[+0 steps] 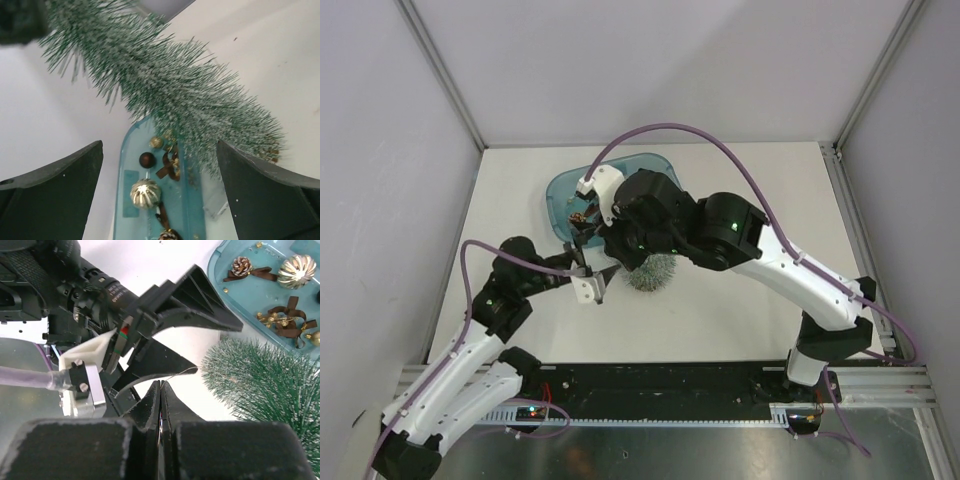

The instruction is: Decorate the small christmas tree

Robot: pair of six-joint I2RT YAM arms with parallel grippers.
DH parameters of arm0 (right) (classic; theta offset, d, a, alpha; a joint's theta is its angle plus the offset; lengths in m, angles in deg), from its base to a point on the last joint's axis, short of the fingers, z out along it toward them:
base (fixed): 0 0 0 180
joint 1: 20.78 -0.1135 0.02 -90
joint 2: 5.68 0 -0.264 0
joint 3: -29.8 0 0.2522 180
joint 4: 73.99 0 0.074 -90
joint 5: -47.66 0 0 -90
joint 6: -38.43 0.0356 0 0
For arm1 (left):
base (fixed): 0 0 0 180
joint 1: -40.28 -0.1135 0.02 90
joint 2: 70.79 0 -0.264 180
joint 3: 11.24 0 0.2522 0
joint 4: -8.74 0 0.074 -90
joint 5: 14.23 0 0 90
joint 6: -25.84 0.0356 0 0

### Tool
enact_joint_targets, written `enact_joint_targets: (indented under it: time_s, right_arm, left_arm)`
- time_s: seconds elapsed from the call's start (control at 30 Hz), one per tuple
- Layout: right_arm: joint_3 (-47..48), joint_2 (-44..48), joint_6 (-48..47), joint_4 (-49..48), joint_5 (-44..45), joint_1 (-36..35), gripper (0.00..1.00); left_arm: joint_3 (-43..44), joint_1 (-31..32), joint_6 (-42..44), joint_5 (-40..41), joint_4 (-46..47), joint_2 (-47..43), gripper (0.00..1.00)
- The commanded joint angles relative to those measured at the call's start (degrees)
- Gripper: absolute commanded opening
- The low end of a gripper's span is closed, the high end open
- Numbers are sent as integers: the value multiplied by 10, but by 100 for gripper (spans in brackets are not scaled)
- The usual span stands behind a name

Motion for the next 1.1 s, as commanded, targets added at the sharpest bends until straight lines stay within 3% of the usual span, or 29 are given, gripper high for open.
enact_joint_targets:
  time_s: [0.0,0.27,0.5,0.63,1.07]
  right_arm:
    - [20,2,-23,-7,-52,4,0]
    - [-53,51,-80,-117,-239,20,0]
    - [-45,51,-111,-133,-353,76,0]
    - [-32,49,-119,-141,-366,107,0]
    - [30,-20,-127,-170,-531,215,0]
  left_arm:
    - [0,30,-42,-8,6,17,100]
    - [20,42,-183,-11,81,81,100]
    - [-10,45,-287,33,180,96,100]
    - [-21,50,-298,52,208,101,97]
    - [-60,74,-283,47,243,96,86]
